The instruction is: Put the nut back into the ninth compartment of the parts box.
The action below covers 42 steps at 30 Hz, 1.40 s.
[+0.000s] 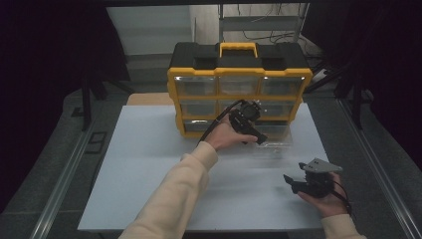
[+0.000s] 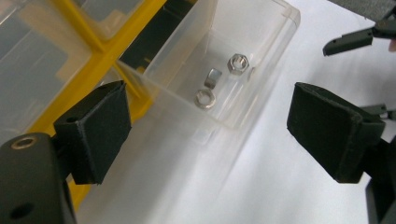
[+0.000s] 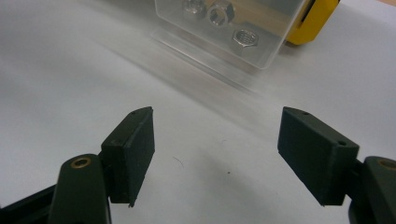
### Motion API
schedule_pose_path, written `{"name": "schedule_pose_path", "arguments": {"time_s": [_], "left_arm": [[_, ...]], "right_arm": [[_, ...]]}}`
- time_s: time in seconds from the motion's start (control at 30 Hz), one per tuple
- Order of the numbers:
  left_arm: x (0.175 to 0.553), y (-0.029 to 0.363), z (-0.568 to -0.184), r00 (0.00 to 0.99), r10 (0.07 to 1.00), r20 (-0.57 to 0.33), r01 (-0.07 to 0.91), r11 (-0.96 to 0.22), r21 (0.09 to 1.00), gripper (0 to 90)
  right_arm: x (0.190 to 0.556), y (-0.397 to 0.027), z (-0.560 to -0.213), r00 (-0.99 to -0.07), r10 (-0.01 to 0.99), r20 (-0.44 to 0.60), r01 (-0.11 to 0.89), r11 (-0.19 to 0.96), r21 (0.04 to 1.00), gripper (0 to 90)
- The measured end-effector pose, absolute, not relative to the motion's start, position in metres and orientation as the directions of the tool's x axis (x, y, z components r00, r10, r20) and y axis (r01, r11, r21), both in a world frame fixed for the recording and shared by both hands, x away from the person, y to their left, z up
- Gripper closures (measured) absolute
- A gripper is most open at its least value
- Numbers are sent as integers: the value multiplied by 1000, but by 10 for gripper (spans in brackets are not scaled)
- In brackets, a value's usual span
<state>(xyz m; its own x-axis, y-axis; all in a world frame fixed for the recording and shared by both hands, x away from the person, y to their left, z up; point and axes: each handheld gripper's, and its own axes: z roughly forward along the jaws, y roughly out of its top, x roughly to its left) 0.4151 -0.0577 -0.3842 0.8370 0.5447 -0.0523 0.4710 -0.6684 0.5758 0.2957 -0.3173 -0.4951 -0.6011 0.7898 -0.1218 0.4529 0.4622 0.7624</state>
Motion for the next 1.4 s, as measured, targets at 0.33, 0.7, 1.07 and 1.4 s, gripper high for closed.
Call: {"name": "schedule_pose_path", "arguments": {"time_s": [0.33, 0.7, 1.07, 1.4], "left_arm": [[393, -22, -385, 820, 571, -32, 476, -651, 590, 136], [367, 29, -395, 788, 616, -13, 497, -623, 604, 139], [340, 65, -407, 772, 635, 23, 491, -618, 614, 140], [316, 106, -432, 735, 678, 1, 526, -570, 631, 147]], "right_arm": [[295, -316, -495, -602, 789, -122, 452, 463, 762, 283], [295, -315, -496, -602, 788, -125, 454, 467, 759, 282], [296, -315, -496, -601, 789, -126, 455, 468, 758, 282], [295, -315, -495, -600, 789, -130, 451, 468, 760, 283]]}}
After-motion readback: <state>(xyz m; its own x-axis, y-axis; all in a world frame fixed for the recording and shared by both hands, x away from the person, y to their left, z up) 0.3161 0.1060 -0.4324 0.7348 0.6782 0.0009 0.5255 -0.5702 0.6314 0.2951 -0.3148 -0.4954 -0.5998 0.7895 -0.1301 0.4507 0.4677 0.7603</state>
